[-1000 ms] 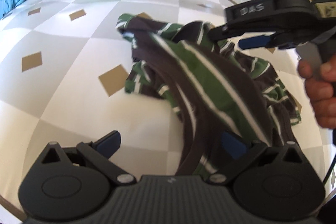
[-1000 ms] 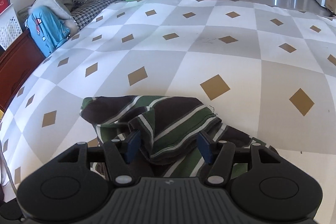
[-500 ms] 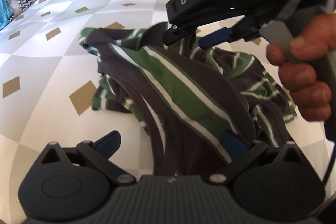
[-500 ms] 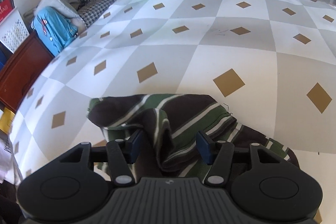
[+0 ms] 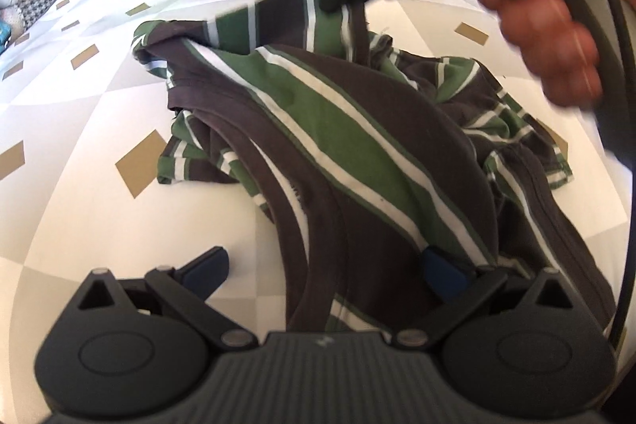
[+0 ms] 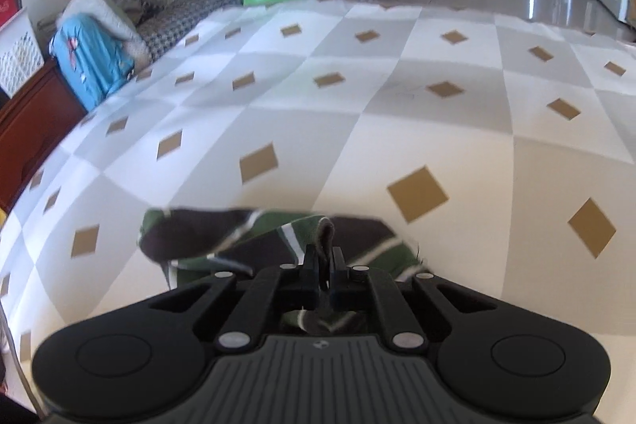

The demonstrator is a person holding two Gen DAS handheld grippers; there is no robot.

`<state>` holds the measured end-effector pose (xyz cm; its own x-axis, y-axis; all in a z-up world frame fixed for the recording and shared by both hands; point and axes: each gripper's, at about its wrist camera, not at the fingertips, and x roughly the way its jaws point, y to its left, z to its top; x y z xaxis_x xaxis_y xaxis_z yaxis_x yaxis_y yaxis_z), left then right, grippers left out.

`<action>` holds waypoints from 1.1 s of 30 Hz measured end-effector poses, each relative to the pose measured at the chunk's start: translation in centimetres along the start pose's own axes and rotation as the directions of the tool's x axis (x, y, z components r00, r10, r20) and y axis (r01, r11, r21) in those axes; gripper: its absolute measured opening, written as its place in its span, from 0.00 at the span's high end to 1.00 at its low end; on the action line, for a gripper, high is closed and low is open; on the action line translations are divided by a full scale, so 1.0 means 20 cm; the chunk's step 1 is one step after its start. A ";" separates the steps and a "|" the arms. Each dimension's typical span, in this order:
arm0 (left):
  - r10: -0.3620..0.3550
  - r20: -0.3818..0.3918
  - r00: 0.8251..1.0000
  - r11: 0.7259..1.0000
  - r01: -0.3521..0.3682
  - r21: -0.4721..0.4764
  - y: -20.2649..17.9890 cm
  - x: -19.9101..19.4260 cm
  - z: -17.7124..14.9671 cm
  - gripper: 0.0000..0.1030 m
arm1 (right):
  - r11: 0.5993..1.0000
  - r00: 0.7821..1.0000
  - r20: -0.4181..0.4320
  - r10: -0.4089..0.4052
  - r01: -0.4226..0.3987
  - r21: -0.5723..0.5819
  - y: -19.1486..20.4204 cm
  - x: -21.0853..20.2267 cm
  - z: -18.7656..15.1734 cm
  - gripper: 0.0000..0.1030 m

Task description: Fold clothes

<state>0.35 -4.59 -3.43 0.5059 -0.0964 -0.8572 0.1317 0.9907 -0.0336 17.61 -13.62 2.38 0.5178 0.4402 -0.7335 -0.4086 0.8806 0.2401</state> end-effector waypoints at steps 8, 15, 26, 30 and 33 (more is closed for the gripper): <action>0.013 0.006 1.000 0.999 -0.013 0.044 -0.03 0.02 -0.04 0.00 | 0.990 0.976 0.219 -0.004 -0.027 0.137 -0.10 -0.15 0.17 0.94; 0.015 -0.003 1.000 0.999 -0.015 0.039 -0.03 0.02 -0.03 0.00 | 0.985 0.973 0.221 -0.073 0.036 0.168 -0.16 -0.14 0.22 0.93; -0.004 -0.005 1.000 1.000 0.004 -0.026 0.03 0.00 0.00 0.00 | 0.964 0.975 0.193 -0.113 0.060 0.258 -0.30 -0.21 0.21 0.70; 0.006 0.023 1.000 0.998 -0.004 -0.056 0.07 -0.03 0.02 0.00 | 0.977 0.989 0.120 -0.087 0.062 0.204 -0.28 -0.21 0.17 0.65; 0.016 0.034 0.999 0.997 -0.013 -0.074 0.08 -0.04 0.03 0.00 | 0.988 0.998 0.059 -0.033 0.024 0.154 -0.27 -0.20 0.13 0.60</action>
<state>0.71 -2.93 -2.40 0.5363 -0.0839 -0.8398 0.0618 0.9963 -0.0600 19.72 -19.69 5.76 0.5749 0.4203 -0.7020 -0.2751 0.9073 0.3179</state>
